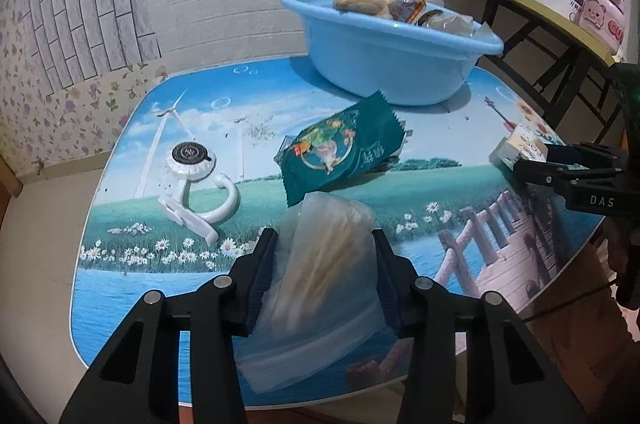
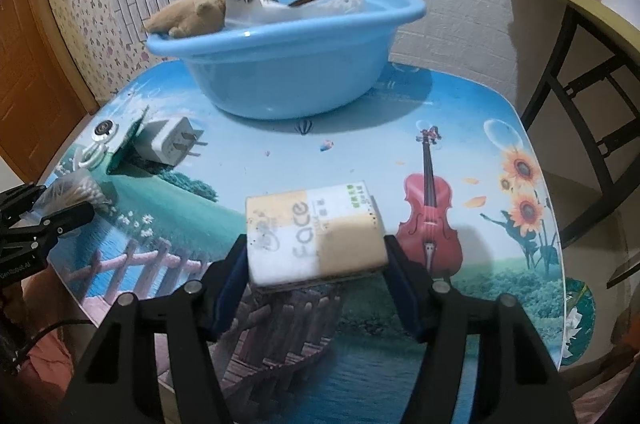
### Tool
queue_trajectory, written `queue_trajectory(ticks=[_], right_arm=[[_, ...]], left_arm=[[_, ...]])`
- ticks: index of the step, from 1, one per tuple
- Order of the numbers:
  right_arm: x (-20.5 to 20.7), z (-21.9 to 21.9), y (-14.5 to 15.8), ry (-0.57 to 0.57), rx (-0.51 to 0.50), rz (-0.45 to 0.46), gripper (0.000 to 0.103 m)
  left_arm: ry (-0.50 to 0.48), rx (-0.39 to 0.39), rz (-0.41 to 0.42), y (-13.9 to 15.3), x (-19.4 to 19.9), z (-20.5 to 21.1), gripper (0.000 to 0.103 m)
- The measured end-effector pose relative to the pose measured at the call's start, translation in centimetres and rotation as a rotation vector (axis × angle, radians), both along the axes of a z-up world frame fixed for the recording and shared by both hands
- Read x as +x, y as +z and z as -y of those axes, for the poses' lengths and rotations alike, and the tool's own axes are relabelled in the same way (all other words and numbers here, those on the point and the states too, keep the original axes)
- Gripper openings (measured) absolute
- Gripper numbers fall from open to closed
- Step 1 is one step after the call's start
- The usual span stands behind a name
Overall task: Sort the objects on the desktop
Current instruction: 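Carry the stick bag and tissue pack over the blue basin with both grippers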
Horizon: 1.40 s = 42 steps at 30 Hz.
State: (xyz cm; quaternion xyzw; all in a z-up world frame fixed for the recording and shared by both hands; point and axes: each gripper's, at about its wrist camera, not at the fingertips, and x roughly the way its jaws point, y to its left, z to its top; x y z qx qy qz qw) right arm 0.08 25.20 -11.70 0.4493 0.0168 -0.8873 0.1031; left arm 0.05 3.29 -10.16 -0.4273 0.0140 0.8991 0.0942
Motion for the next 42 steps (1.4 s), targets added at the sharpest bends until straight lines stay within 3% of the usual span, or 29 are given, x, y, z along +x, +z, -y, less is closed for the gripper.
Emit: queue_trajectory(ticks=[6, 19, 25, 42], right_arm=[[0.4, 0.2, 1.5, 0.011, -0.024, -0.037, 0.063], [0.3, 1.3, 8.0, 0.062, -0.05, -0.184, 0.063], [-0.9, 1.9, 9.2, 0.083, -0.063, -0.217, 0.063], [-7.2, 0.9, 8.5, 0.08, -0.08, -0.217, 0.063]], left_arm=[[-0.002, 0.014, -0.021, 2.0, 0.1, -0.4, 0.045], [-0.055, 0.042, -0.151, 8.8, -1.2, -2.5, 0.045], [-0.074, 0.045, -0.166, 9.7, -3.3, -3.2, 0.045], [-0.103, 0.035, -0.187, 10.1, -11.2, -5.1, 0.045]])
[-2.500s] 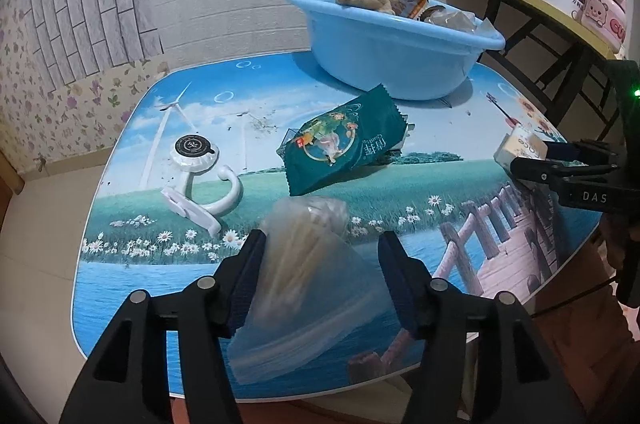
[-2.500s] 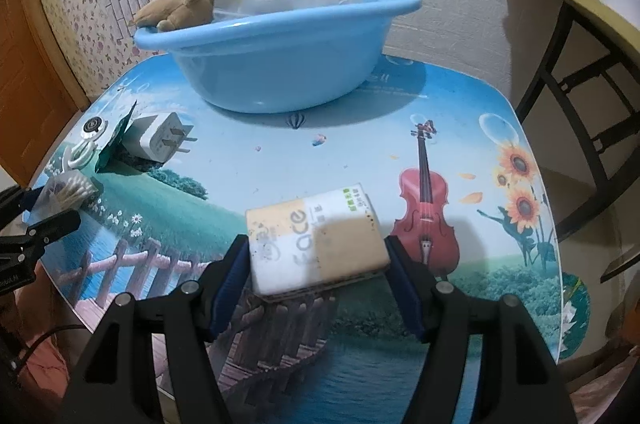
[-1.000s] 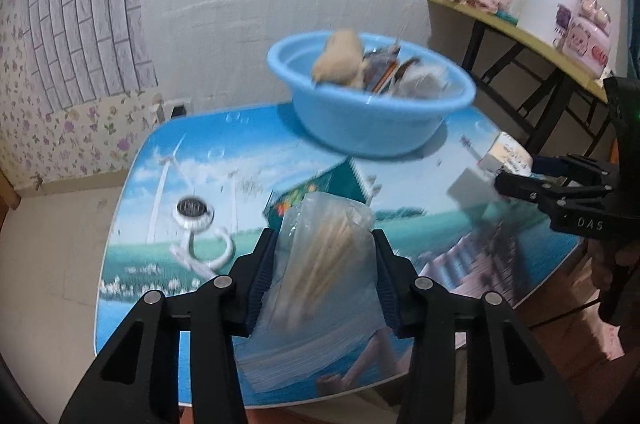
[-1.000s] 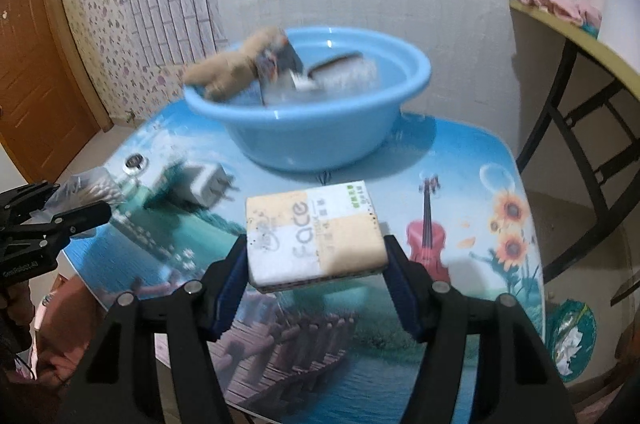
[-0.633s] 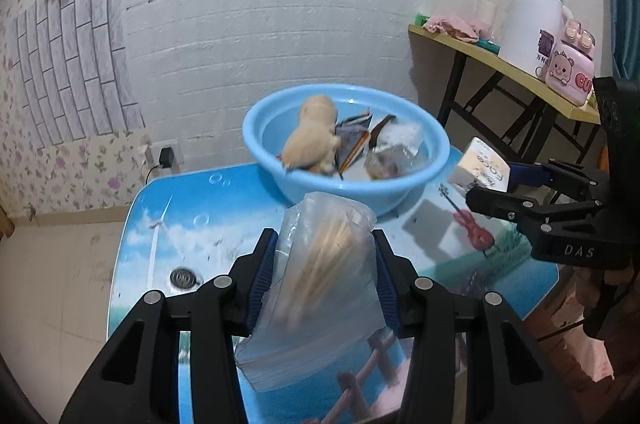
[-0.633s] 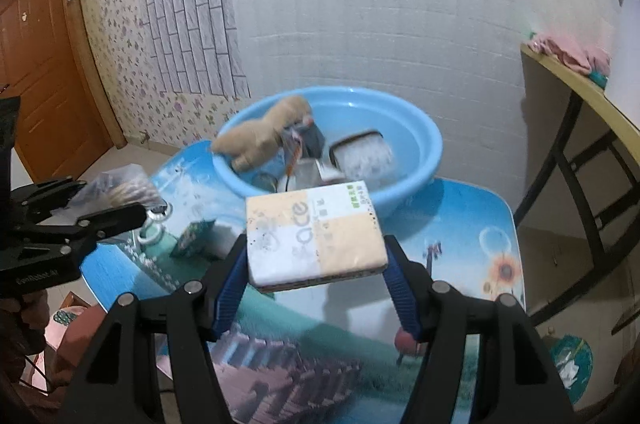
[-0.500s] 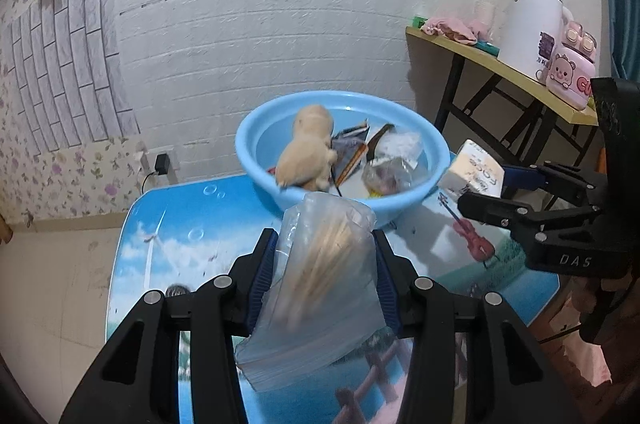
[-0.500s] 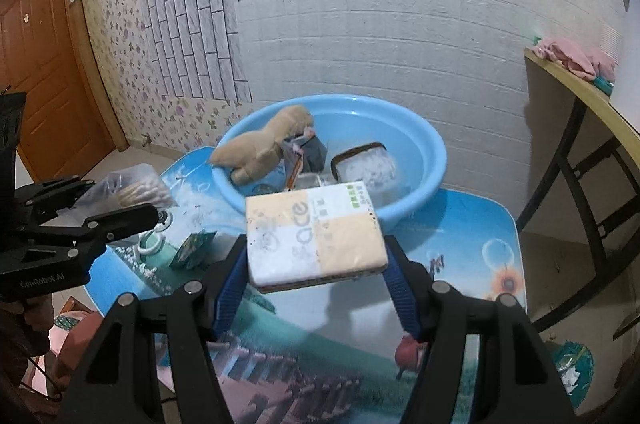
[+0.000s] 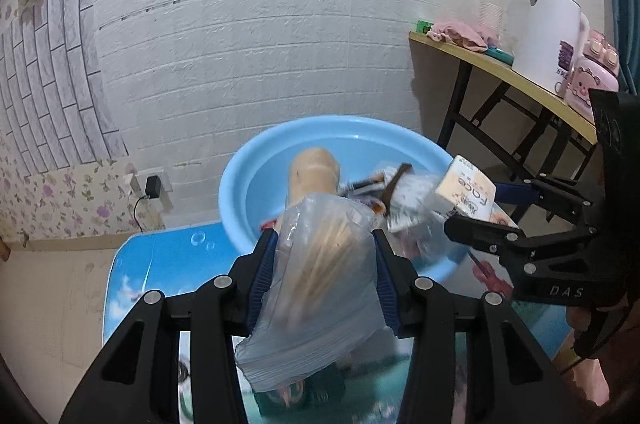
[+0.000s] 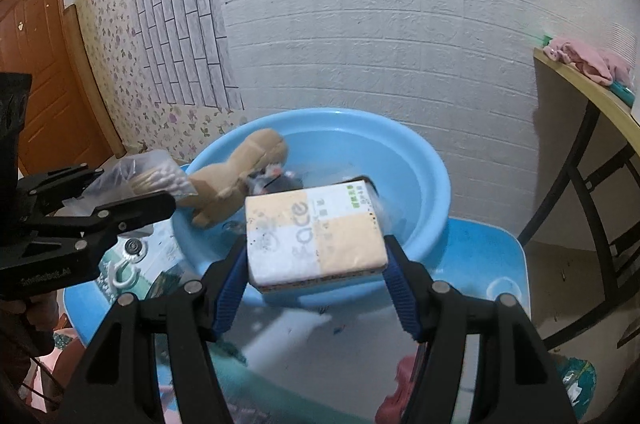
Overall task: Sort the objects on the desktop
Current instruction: 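Carry the stick bag and tissue pack over the blue basin with both grippers, then open both grippers to drop the stick bag and tissue pack into the basin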
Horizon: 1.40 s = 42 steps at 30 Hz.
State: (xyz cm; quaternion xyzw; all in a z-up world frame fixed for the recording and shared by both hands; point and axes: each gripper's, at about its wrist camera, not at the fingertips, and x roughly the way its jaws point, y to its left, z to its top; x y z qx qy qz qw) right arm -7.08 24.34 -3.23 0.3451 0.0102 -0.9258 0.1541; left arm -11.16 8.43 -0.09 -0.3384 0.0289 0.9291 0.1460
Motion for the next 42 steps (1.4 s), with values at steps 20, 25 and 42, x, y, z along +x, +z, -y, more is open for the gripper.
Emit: queue_trajectory(ticks=[20, 25, 42], right_arm=[[-6.9, -0.2, -0.8, 0.017, 0.011, 0.018, 0.063], [-7.4, 0.4, -1.3, 0.04, 0.022, 0.03, 0.063], [-5.6, 0.7, -0.5, 0.038, 0.055, 0.035, 0.076]], left_arm=[[0.024, -0.034, -0.001, -1.0, -10.0, 0.1, 0.048], [0.049, -0.003, 0.008, -1.3, -10.7, 1.0, 0.077], [0.064, 0.02, -0.009, -0.4, -6.9, 3.1, 0.09]])
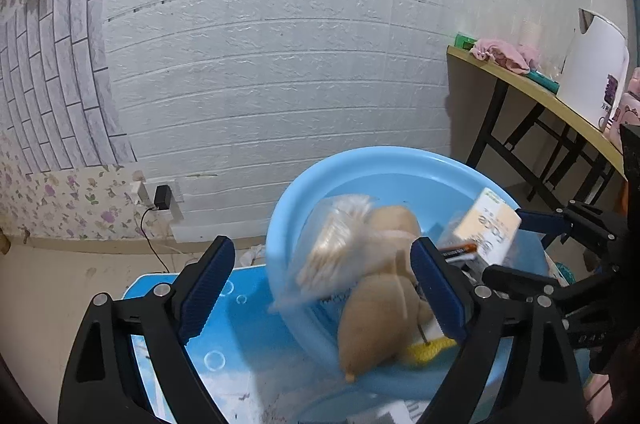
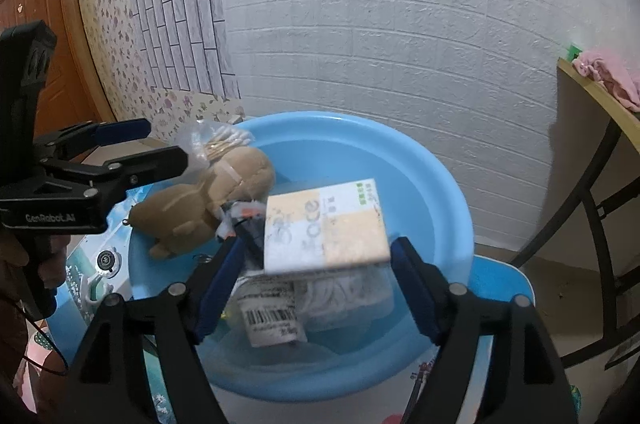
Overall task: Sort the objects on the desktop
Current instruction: 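Open both grippers to drop the stick bag and tissue pack into the basin, then move both grippers back over the table toward the white hook and green packet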
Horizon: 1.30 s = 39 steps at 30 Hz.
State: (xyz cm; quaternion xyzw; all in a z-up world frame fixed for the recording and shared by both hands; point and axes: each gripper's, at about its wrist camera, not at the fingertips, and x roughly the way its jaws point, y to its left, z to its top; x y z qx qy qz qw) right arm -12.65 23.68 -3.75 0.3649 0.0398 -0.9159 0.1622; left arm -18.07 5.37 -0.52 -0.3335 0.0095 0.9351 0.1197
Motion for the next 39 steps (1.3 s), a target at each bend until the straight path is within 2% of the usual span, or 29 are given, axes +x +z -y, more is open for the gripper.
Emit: queue_trajectory(ticks=[8, 18, 25, 29, 39], right_arm=[[2.0, -0.3, 0.7, -0.033, 0.011, -0.009, 0.076], [5.6, 0.1, 1.4, -0.054, 0.004, -0.015, 0.076], [8.0, 0.7, 1.2, -0.067, -0.01, 0.003, 0.076], [9.2, 1.2, 0.6, -0.065, -0.022, 0.029, 0.076], [10.7, 3.4, -1.1, -0.016, -0.046, 0.095, 0.076]], left_arm=[[0.013, -0.011, -0.013, 0.6, 3.2, 1.1, 0.09], [0.081, -0.017, -0.008, 0.2, 8.1, 4.3, 0.09], [0.134, -0.03, 0.03, -1.9, 11.3, 6.6, 0.09], [0.153, -0.01, 0.073, -3.5, 13.0, 7.8, 0.09], [0.171, 0.0, 0.141, -6.9, 15.3, 9.3, 0.09]])
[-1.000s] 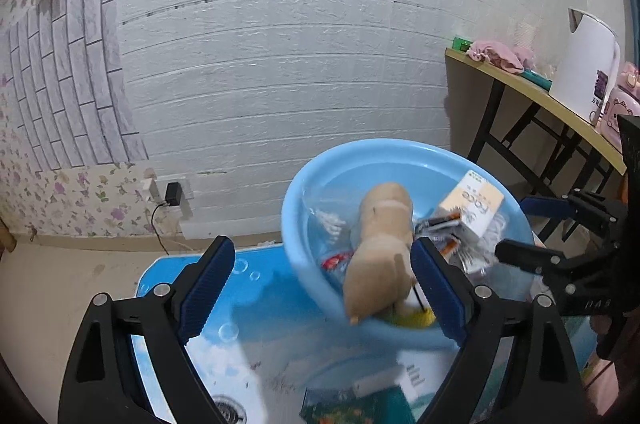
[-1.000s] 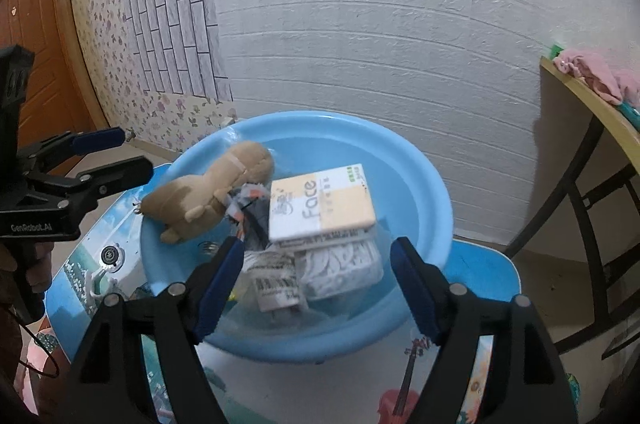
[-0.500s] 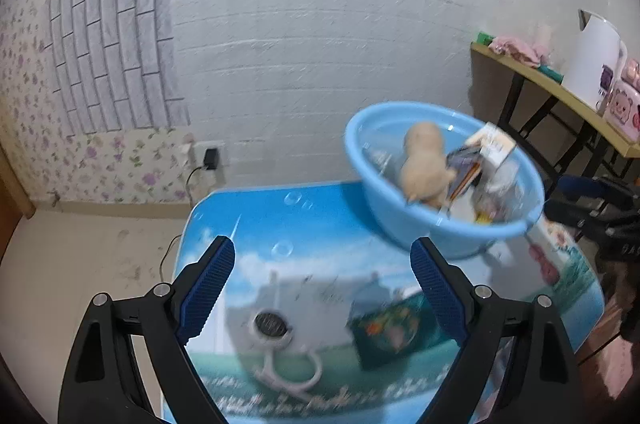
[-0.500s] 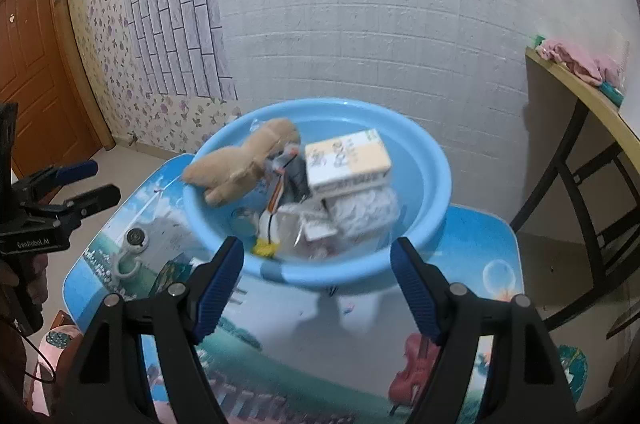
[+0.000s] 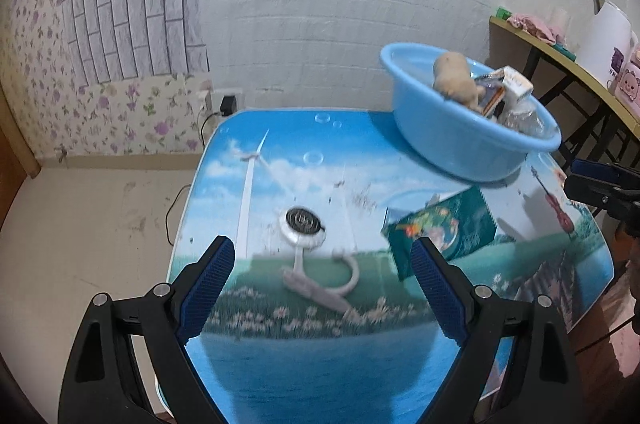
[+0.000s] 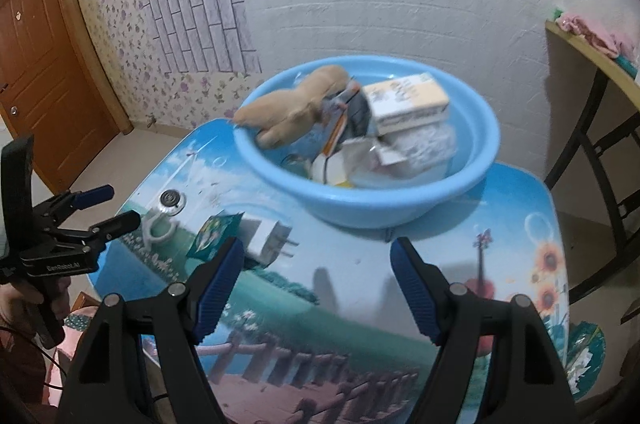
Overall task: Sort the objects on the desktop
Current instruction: 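Move both grippers back over the table toward the white hook and green packet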
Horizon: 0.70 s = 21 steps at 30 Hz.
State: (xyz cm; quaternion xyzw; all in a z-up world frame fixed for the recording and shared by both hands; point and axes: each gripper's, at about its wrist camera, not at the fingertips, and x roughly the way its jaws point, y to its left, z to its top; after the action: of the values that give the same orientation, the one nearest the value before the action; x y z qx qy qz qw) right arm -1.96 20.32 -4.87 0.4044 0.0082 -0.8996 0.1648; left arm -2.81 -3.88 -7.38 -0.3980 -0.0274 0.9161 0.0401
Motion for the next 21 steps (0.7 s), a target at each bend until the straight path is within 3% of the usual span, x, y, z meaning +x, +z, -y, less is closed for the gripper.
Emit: queue_trajectory(ticks=[5, 19, 21], right_arm=[[0.1, 0.8, -1.1, 0.018, -0.044, 0.047, 0.075], [-0.8, 4.0, -3.2, 0.092, -0.065, 0.116, 0.051], [-0.9, 4.6, -3.3, 0.111, -0.067, 0.119, 0.048]], left_arm=[[-0.033, -0.012, 0.024, -1.5, 0.2, -0.2, 0.09], [-0.075, 0.005, 0.071, -3.8, -0.9, 0.3, 0.089], [-0.088, 0.01, 0.067, -3.8, -1.0, 0.5, 0.084]])
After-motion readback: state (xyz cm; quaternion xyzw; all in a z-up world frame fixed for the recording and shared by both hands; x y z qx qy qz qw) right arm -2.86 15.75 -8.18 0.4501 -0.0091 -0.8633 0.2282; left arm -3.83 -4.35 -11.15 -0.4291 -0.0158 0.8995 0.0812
